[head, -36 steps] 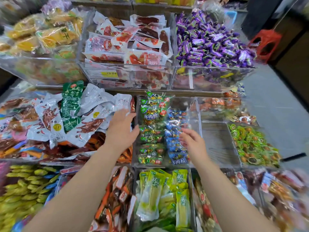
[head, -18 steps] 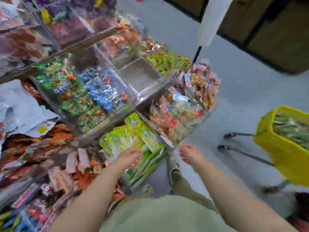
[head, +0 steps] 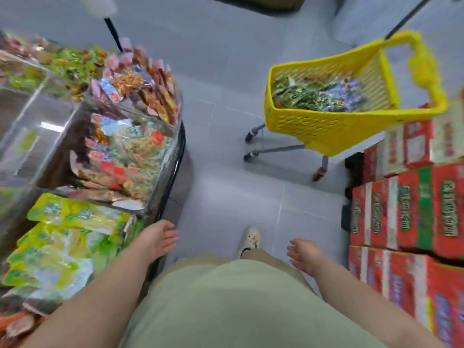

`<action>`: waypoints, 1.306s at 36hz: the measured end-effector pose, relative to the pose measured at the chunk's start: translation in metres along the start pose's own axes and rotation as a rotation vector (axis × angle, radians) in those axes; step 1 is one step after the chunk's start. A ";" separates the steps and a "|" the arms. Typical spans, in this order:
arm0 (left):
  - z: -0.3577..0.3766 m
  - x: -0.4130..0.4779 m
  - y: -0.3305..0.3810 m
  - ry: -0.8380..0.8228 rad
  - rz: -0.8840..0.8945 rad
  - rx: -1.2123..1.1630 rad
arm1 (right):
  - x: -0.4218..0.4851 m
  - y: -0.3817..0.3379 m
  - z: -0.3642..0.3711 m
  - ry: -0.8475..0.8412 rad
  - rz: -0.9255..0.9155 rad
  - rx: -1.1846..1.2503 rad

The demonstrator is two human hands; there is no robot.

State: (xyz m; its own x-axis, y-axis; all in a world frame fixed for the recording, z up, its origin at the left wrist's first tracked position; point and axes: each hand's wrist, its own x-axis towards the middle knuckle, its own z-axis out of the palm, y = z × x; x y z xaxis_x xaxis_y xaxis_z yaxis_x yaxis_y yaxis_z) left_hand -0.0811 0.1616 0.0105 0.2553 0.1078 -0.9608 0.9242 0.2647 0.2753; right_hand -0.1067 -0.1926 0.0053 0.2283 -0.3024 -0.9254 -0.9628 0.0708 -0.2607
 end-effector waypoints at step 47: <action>0.391 0.149 0.417 0.001 0.110 0.611 | 0.170 -0.496 -0.123 0.043 -0.286 -0.010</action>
State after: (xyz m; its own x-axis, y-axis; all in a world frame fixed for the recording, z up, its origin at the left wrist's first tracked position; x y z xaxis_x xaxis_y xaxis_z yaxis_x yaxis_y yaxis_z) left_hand 0.4530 -0.0871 -0.0304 0.3582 0.1041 -0.9278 0.8882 -0.3441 0.3043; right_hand 0.3919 -0.3956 0.0111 0.4848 -0.3489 -0.8020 -0.8615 -0.0322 -0.5067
